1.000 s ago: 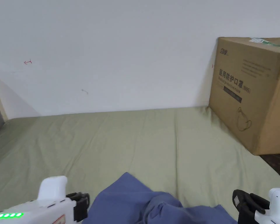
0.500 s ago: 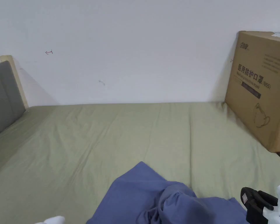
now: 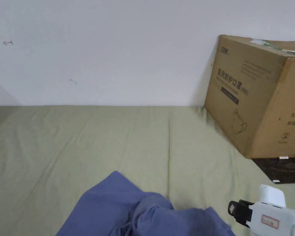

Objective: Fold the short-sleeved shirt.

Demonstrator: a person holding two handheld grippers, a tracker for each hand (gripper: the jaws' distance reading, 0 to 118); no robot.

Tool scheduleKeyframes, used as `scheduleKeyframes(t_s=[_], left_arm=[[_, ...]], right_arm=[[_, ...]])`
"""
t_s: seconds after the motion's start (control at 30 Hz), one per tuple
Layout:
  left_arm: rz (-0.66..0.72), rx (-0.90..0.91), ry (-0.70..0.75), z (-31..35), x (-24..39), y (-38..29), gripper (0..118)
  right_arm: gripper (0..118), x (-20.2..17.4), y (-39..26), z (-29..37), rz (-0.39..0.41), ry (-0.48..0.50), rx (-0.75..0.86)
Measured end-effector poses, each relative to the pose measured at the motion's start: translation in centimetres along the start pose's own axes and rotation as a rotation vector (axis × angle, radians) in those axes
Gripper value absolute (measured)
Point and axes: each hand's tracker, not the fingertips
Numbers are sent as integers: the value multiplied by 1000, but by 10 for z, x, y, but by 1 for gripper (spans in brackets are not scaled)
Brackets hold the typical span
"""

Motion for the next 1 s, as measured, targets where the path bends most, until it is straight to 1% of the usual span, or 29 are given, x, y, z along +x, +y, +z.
scheduleKeyframes(t_s=[0.03, 0.07, 0.1, 0.13, 0.17, 0.2, 0.23, 0.27, 0.3, 0.33, 0.37, 0.4, 0.43, 0.47, 0.53, 0.57, 0.67, 0.73, 0.77, 0.87, 0.97, 1.0], left_arm=[[-3, 11, 7, 7, -2, 1, 1], [-2, 15, 0, 14, -5, 2, 1], [-3, 17, -5, 20, 1, 9, 1], [-10, 30, -3, 26, 1, 9, 1], [-25, 39, 1, 31, 1, 9, 1], [-44, 51, 1, 34, 2, 8, 1], [-56, 64, 0, 36, 9, 13, 1], [-53, 68, -3, 38, 9, 12, 1], [-49, 71, -7, 40, 8, 11, 1], [-31, 72, -15, 41, 6, 10, 1], [-12, 73, -24, 39, 8, 15, 1], [-3, 75, -29, 40, 7, 14, 1], [2, 76, -32, 42, 6, 12, 1], [-1, 79, -28, 45, 5, 11, 1], [-13, 103, -21, 51, 10, 18, 1], [-13, 136, -22, 59, 9, 20, 1], [30, 215, -55, 83, 8, 39, 1], [42, 275, -85, 106, 7, 51, 1], [36, 296, -100, 117, 11, 66, 1], [-6, 368, -124, 153, 19, 97, 1], [-42, 443, -127, 180, 30, 138, 1], [-64, 475, -108, 188, 35, 147, 1]], right_arm=[[70, 6, 5, -17, -17, -31, -83], [112, 14, 8, -39, -37, -61, -205], [114, 21, 6, -51, -68, -102, -253], [114, 32, 2, -63, -111, -112, -270], [114, 40, -1, -72, -120, -136, -310], [113, 47, -4, -81, -128, -164, -348], [107, 53, -10, -89, -115, -219, -407], [83, 59, -15, -95, -95, -254, -475], [54, 62, -17, -96, -79, -240, -560], [37, 62, -20, -92, -41, -173, -588], [6, 57, -21, -82, 62, -209, -559], [5, 53, -19, -68, 170, -206, -503], [5, 53, -15, -58, 182, -134, -495], [5, 55, -10, -44, 165, -86, -474], [5, 52, -1, -15, 125, -34, -432], [5, 51, 6, 0, 120, -2, -398], [5, 44, 31, 46, 128, 43, -284], [5, 40, 49, 72, 107, 102, -205], [5, 37, 60, 85, 93, 132, -169], [5, 25, 94, 116, 72, 170, -77], [5, 5, 129, 139, 39, 221, -8], [5, 1, 140, 144, 31, 232, 9]])
